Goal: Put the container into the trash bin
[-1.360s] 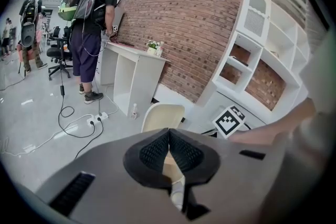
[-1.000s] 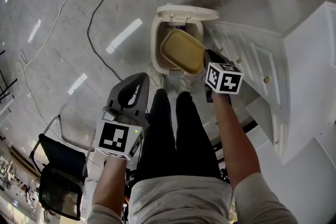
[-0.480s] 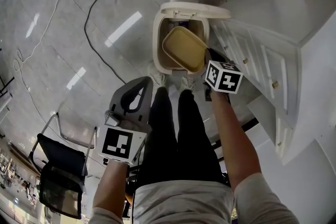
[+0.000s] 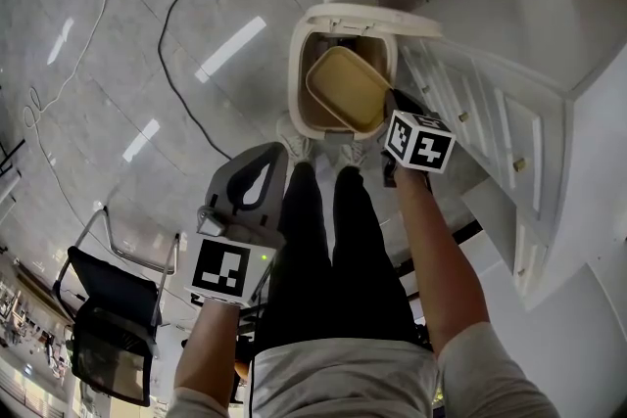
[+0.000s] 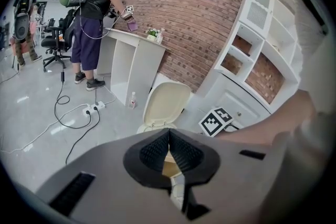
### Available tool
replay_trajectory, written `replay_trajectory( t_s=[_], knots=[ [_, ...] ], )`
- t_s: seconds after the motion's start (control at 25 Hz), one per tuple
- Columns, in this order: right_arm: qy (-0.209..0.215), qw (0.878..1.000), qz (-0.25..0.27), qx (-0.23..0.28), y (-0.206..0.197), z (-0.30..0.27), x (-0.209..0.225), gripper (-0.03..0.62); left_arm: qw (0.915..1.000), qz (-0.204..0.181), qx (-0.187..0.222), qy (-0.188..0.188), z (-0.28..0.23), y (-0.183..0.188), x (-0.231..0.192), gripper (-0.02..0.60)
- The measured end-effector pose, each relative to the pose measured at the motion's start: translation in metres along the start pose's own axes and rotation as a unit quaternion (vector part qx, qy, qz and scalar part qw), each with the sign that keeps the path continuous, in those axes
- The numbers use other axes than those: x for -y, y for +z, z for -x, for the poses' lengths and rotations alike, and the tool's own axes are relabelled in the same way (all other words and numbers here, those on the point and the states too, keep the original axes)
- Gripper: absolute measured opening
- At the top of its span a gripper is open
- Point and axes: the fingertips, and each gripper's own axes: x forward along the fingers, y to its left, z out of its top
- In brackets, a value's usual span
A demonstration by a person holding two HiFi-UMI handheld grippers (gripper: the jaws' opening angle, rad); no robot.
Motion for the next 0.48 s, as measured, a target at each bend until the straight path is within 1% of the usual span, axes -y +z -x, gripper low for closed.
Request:
replay_trajectory(
  t_s=[0.12,0.24,0.28,0.32,0.36,0.48],
  knots=[
    [0.002,1.0,-0.01,0.005,0.002,-0.003,0.0,0.041,1.0,-0.001,-0.005,-0.002,-0.001,-0.004,0.0,0.015],
    [0.018,1.0,-0.02,0.005,0.002,-0.007,-0.006,0.041,1.0,0.002,-0.004,-0.002,-0.001,-0.004,-0.002,0.015],
    [0.024,0.999,-0.02,0.004,0.001,-0.008,-0.009,0.048,1.0,0.002,-0.005,-0.002,-0.001,-0.005,-0.002,0.015],
    [0.03,0.999,-0.019,0.002,0.0,-0.009,-0.012,0.087,1.0,0.002,-0.006,-0.002,0.0,-0.006,-0.002,0.015],
    [0.032,0.999,-0.017,0.0,-0.001,-0.01,-0.013,0.1,0.9999,0.001,-0.011,-0.003,0.0,-0.009,-0.002,0.015],
    [0.034,0.999,-0.014,-0.003,-0.004,-0.011,-0.016,0.104,0.9994,0.0,-0.036,-0.003,0.003,-0.018,-0.005,0.015]
  ],
)
